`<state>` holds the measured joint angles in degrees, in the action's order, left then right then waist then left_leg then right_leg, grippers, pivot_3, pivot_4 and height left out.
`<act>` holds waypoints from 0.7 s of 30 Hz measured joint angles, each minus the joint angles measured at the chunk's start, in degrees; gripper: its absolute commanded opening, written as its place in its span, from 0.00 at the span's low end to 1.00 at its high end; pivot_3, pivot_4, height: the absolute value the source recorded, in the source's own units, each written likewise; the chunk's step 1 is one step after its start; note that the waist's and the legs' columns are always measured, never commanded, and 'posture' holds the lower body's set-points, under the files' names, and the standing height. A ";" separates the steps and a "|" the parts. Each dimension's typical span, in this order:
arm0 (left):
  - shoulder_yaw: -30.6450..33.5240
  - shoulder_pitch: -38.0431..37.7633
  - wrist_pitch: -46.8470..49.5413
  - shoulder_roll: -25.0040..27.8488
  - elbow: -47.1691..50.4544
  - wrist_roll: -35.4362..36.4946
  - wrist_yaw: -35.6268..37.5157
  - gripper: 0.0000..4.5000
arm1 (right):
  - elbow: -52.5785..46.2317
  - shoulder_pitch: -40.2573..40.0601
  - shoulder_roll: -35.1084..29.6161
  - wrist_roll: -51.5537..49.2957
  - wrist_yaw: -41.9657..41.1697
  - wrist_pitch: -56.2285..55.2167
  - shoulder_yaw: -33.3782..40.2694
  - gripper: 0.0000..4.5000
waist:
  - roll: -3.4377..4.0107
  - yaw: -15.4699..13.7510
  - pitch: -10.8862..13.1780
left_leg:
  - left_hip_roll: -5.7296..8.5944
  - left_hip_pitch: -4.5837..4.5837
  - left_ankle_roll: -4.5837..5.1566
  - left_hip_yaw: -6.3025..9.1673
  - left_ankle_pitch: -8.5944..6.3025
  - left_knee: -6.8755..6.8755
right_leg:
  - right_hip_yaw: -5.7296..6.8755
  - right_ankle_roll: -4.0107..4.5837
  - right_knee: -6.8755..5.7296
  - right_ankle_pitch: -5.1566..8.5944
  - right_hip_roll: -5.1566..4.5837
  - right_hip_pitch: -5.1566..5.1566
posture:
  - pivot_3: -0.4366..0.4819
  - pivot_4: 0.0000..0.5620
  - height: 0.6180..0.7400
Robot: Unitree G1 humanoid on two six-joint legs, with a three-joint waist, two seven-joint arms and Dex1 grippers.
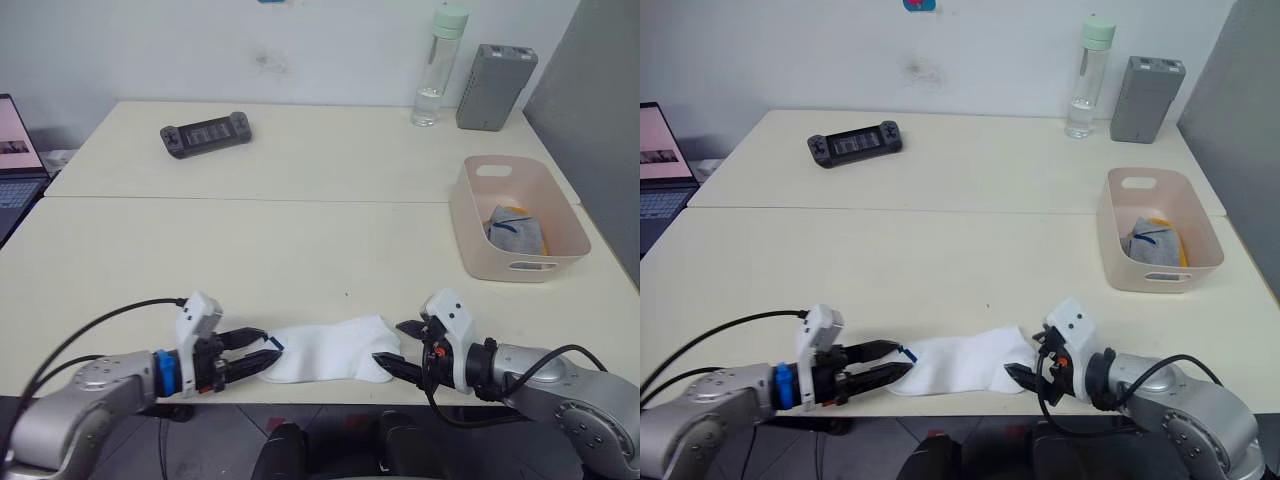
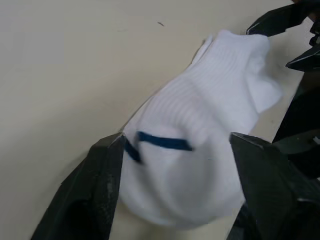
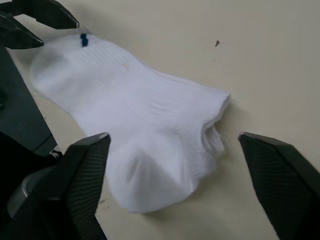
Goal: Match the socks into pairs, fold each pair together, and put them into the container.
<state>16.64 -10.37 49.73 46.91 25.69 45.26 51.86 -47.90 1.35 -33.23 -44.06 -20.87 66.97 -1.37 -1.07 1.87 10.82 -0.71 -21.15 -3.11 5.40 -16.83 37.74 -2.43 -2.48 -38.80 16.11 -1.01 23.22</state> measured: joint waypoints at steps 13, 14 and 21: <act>-6.51 4.26 -0.72 -3.53 -2.64 -5.41 -7.23 0.83 | 5.55 -3.21 0.94 10.89 2.80 -8.80 -6.79 1.00 | 0.03 -0.34 -0.05 | 0.08 -0.01 -0.03 -0.03 -0.01 -0.04 | -0.07 -0.08 0.13 -0.01 -0.12 -0.05 | 0.48 0.27 1.00; -7.03 4.27 -0.95 -3.67 -2.55 -5.52 -7.32 0.84 | 5.55 -3.42 0.92 11.38 2.76 -9.19 -7.02 0.96 | 0.03 -0.34 -0.06 | 0.08 0.00 -0.03 -0.02 0.00 -0.04 | -0.07 -0.08 0.13 -0.01 -0.12 -0.06 | 0.48 0.27 1.00; -9.94 2.81 -1.24 -3.20 -0.41 -6.21 -6.65 0.58 | 5.22 -4.76 0.04 14.83 2.17 -11.55 -9.95 0.49 | 0.03 -0.18 -0.16 | 0.06 0.03 -0.02 -0.03 -0.01 -0.04 | -0.06 -0.08 0.14 0.02 -0.09 -0.08 | 0.48 0.27 1.00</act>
<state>6.70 -7.56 48.49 43.70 25.28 39.06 45.20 -42.67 -3.41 -33.20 -29.23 -18.70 55.42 -11.33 -1.05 1.68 10.66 -0.65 -21.12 -3.13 5.36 -16.84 37.69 -2.49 -2.56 -38.66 16.12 -1.10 23.14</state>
